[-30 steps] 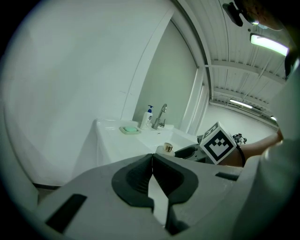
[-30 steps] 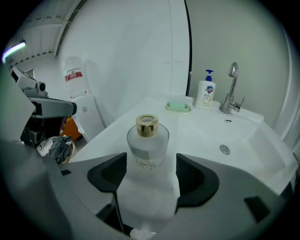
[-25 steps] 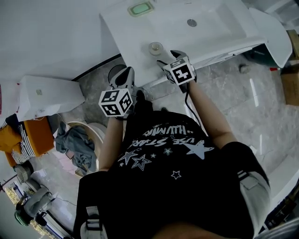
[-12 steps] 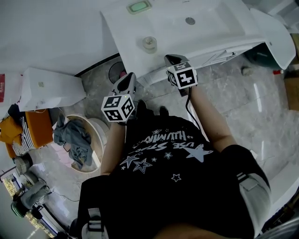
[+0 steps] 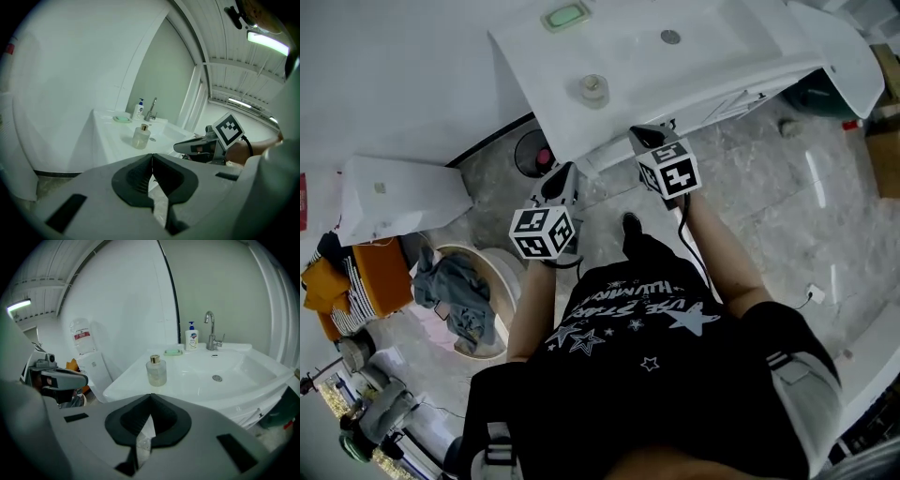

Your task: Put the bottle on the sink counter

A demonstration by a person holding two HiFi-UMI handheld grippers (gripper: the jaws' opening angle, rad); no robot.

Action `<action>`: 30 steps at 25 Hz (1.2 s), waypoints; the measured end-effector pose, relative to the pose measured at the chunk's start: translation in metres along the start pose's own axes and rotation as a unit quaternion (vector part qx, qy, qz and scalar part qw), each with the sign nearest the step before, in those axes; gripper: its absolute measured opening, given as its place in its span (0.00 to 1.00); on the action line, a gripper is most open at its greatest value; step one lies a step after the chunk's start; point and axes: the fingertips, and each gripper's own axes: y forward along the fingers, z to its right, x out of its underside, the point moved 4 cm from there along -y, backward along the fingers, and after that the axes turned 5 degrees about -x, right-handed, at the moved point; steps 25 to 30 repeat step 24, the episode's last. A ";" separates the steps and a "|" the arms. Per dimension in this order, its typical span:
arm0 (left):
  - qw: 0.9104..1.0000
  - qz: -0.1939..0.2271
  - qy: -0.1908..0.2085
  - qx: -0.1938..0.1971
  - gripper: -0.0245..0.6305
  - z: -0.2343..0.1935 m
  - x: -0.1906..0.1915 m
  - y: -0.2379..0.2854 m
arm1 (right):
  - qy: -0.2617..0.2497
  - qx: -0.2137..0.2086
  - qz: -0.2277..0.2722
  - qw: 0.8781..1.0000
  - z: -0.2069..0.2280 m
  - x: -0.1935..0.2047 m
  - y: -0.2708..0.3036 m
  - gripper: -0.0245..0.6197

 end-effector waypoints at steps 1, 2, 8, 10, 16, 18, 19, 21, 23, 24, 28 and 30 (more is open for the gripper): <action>1.000 0.000 -0.003 0.004 0.05 0.000 0.003 -0.004 | 0.002 0.005 0.000 1.000 -0.005 0.003 -0.004 0.05; 1.000 0.001 -0.007 0.008 0.05 0.000 0.006 -0.010 | 0.003 0.009 -0.001 1.000 -0.010 0.006 -0.008 0.05; 1.000 0.002 -0.004 0.029 0.05 0.004 0.028 -0.055 | 0.010 0.034 0.006 0.999 -0.052 0.027 -0.042 0.05; 0.999 0.003 -0.003 0.034 0.05 0.008 0.036 -0.071 | 0.011 0.040 0.013 0.999 -0.066 0.033 -0.056 0.05; 0.998 0.012 0.011 0.054 0.05 0.022 0.053 -0.120 | 0.017 0.058 0.031 0.998 -0.107 0.056 -0.093 0.05; 0.998 0.014 0.016 0.059 0.05 0.027 0.059 -0.133 | 0.016 0.062 0.035 0.997 -0.118 0.063 -0.104 0.05; 0.998 0.015 0.017 0.061 0.05 0.029 0.062 -0.139 | 0.015 0.063 0.037 0.997 -0.124 0.066 -0.109 0.05; 0.998 0.018 0.021 0.064 0.05 0.035 0.067 -0.152 | 0.013 0.066 0.041 0.997 -0.134 0.072 -0.120 0.05; 0.997 0.021 0.024 0.067 0.05 0.041 0.071 -0.166 | 0.012 0.069 0.047 0.996 -0.144 0.078 -0.132 0.05; 0.997 0.022 0.025 0.069 0.05 0.045 0.074 -0.172 | 0.011 0.070 0.049 0.996 -0.149 0.081 -0.138 0.05; 0.997 0.022 0.025 0.069 0.05 0.045 0.074 -0.172 | 0.011 0.070 0.049 0.996 -0.149 0.081 -0.138 0.05; 0.997 0.022 0.025 0.069 0.05 0.045 0.074 -0.172 | 0.011 0.070 0.049 0.996 -0.149 0.081 -0.138 0.05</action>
